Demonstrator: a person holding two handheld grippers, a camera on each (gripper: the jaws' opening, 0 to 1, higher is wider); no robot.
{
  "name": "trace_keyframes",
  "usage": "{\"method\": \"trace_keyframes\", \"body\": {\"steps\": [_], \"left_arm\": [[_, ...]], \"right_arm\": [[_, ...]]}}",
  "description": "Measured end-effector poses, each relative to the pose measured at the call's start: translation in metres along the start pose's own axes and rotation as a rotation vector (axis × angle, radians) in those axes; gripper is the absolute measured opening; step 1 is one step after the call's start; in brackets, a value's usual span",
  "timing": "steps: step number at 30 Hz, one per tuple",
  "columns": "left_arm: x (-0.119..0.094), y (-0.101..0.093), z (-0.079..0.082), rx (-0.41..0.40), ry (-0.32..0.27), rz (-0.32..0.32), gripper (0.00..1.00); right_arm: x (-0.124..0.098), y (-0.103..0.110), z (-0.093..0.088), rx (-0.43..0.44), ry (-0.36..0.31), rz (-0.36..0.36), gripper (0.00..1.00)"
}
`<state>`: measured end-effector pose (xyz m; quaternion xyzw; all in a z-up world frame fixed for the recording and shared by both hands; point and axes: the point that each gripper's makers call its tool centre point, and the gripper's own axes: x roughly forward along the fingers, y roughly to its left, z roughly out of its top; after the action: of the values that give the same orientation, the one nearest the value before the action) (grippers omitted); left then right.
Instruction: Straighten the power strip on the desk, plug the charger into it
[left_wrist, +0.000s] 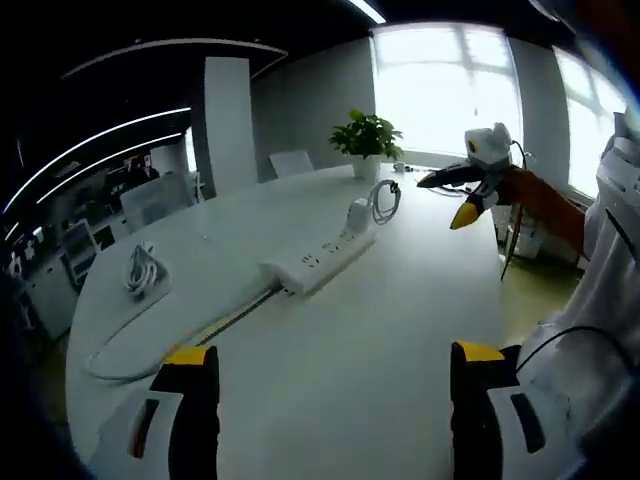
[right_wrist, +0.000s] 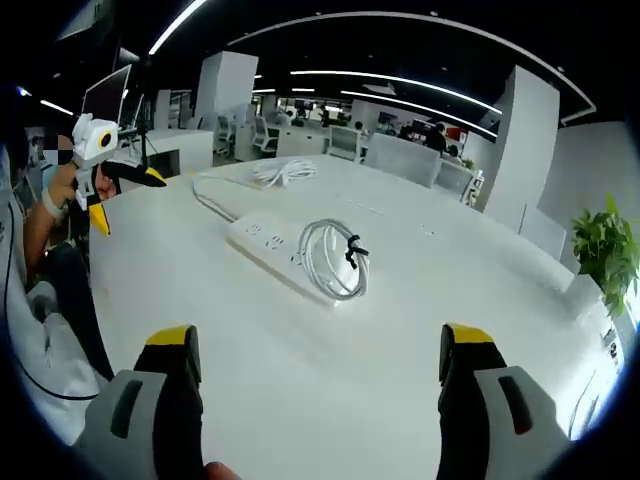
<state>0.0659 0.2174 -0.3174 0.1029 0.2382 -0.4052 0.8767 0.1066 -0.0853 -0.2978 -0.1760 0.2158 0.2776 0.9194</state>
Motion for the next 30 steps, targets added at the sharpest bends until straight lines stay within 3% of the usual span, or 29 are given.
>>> {"method": "trace_keyframes", "body": {"steps": [4,13,22,27,30], "left_arm": [[-0.012,-0.006,-0.003,-0.033,-0.005,0.015,0.96],[-0.048,-0.006,-0.007,-0.029,0.007,0.126,0.96],[-0.055,-0.018,-0.019,-0.052,0.043,0.156,0.96],[-0.063,-0.021,-0.024,-0.05,0.058,0.182,0.96],[-0.064,-0.022,-0.025,-0.058,0.059,0.185,0.95]], "right_arm": [[-0.01,0.002,-0.005,0.008,0.008,-0.013,0.97],[-0.041,0.009,-0.002,-0.001,0.003,-0.044,0.96],[-0.074,0.017,-0.005,-0.012,0.001,-0.088,0.97],[-0.074,0.019,-0.013,0.019,-0.006,-0.087,0.96],[-0.067,0.026,-0.007,0.076,-0.057,-0.055,0.96]]}}
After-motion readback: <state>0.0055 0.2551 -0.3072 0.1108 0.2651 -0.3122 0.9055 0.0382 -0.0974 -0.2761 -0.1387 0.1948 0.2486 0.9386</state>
